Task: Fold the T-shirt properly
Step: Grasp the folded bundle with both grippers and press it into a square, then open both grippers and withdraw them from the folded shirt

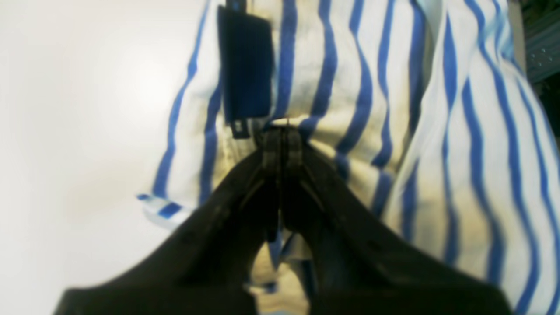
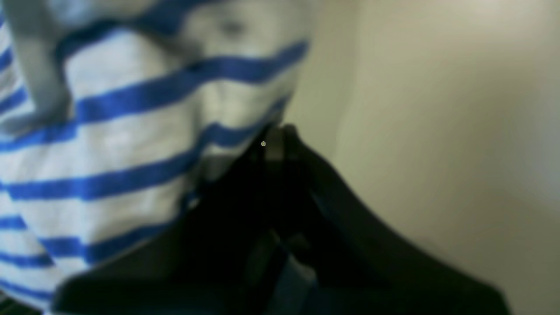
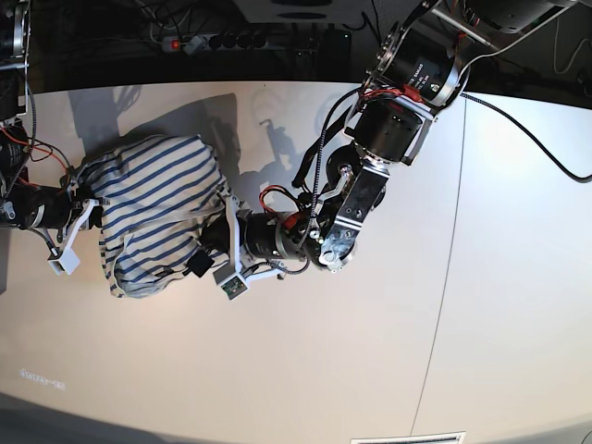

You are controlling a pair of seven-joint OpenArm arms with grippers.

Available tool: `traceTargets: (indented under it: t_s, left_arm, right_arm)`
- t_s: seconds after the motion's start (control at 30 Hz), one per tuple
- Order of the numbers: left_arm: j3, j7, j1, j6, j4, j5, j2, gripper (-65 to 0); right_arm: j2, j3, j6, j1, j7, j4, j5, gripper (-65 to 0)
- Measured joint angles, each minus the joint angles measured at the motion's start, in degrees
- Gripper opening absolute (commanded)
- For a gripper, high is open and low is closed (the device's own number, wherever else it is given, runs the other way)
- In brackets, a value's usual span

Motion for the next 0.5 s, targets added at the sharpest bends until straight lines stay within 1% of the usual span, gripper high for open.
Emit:
traceTargets:
  t_s: [0.1,0.23,0.37,0.5]
  left_arm:
    - [-0.02,0.09,-1.09,0.0,0.0,-0.13,-0.02,-63.5]
    - [-0.02,4.07,-1.9,0.0,0.02,-3.26,-0.02,-63.4]
    - [0.0,8.07,-1.88,0.0,1.66,-6.86,-0.02,-63.4]
    - [-0.07,12.09,-1.62,0.0,8.17,-10.38,0.0,-63.4]
  right_arm:
    - [-2.4,3.3,-0.02,-2.45,-0.02,2.27,0.46,-65.0]
    - [-4.96,8.22,-0.02,-5.66,-0.76,5.99,0.37,-65.0]
    - [-5.44,11.47,0.0,-7.58,-2.23,8.85,0.11,-65.0]
    - [-5.57,14.45,0.04,-7.76,-3.23,9.03,-1.2,-65.0]
